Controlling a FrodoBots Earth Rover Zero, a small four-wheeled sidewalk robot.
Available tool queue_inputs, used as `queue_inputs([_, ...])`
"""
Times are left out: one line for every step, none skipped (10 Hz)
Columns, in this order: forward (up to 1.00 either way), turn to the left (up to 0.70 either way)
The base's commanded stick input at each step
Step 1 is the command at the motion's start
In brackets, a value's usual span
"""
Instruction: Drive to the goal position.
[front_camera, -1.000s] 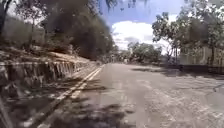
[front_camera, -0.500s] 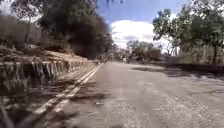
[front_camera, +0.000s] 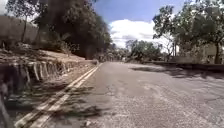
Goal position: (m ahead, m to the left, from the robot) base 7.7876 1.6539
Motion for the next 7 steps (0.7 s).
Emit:
queue_inputs([0.85,0.01])
queue_inputs([0.85,0.01])
queue_inputs([0.85,0.01])
queue_inputs([0.85,0.01])
queue_inputs([0.85,0.01])
queue_inputs([0.85,0.01])
queue_inputs([0.85,0.01])
